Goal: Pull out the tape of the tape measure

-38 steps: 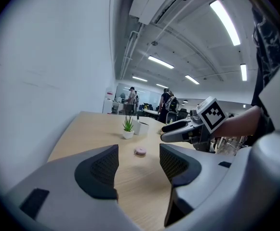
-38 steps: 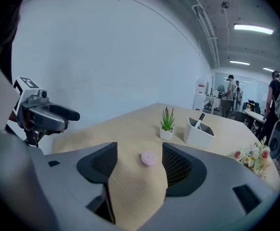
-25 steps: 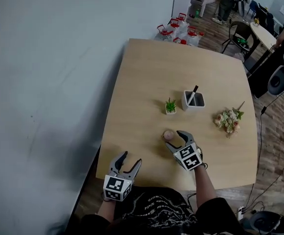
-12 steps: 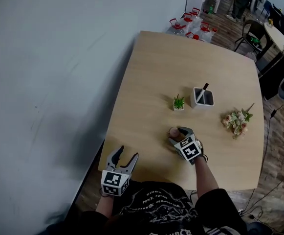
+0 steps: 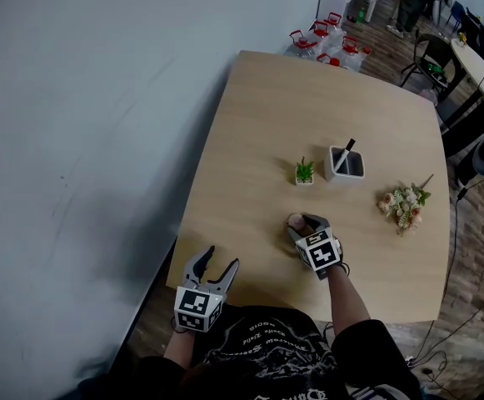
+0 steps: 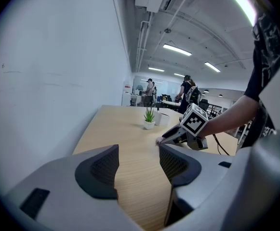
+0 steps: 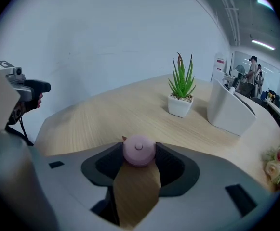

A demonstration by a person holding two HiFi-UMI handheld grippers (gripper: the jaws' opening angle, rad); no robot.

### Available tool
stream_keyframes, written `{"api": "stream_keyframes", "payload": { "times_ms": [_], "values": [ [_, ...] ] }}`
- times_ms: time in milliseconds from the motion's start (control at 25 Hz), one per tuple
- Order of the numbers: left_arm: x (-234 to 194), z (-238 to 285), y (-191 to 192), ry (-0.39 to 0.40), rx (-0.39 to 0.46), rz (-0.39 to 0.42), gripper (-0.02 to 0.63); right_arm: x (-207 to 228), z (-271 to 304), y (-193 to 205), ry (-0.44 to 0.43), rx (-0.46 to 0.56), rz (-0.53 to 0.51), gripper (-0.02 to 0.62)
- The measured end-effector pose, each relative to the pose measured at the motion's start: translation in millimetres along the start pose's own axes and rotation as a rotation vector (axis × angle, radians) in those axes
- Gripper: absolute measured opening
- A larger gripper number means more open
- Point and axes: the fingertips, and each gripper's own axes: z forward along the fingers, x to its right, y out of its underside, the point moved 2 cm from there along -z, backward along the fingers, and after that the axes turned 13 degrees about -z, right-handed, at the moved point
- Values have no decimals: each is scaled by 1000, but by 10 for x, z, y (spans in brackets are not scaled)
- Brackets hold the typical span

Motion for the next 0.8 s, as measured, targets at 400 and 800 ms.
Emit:
{"api": "stream_keyframes", "payload": {
  "times_ms": [400, 800],
  "values": [
    [77, -71, -65, 36, 48, -12, 270, -29, -490, -345, 57, 67, 20, 224],
    [376, -39, -202, 174, 74, 39, 268, -191, -1211, -638, 161, 155, 2, 225]
  ]
}}
